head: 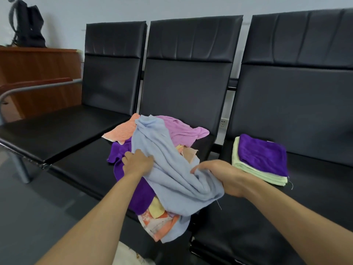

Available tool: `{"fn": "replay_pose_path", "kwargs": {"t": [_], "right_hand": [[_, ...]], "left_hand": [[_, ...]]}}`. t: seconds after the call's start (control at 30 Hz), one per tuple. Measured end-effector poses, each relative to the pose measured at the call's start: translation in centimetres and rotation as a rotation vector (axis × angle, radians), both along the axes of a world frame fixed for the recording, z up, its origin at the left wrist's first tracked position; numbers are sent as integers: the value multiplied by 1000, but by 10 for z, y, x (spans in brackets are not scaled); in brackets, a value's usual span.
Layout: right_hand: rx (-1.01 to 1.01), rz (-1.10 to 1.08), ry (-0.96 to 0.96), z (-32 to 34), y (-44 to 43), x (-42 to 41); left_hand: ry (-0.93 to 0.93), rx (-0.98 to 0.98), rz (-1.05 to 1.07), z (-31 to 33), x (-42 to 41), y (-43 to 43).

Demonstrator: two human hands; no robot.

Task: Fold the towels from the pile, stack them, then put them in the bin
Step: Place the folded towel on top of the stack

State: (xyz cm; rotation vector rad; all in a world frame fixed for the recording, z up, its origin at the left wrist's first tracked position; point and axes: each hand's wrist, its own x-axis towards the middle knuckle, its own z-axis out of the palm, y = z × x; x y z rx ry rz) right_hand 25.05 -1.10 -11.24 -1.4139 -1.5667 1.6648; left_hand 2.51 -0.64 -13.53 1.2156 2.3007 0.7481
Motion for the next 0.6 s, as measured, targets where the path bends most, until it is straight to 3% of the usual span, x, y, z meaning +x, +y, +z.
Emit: {"fn": "replay_pose_path", "kwargs": {"t": [0.1,0.2,0.3,0.4,0.5,0.6], "right_hand": [[120,14,-239,-6,8,-6],[351,35,-465,-8,22,-28],[528,-8,-495,-13,42,-57],[554,-8,-479,-17,59,-82],[514,-39,-479,-18,72,-100],[499,-37,-485,-14,75,-109]], "left_hand": [[-57,-27,50,-14,-17,5],[-111,100,93,-23,-27,9],[-323,296,140,-20,-26,13],[-650,416,204,-10,-18,16],[-834,422,300,-3,-16,16],[-1012,410,268,6,-19,11]]}}
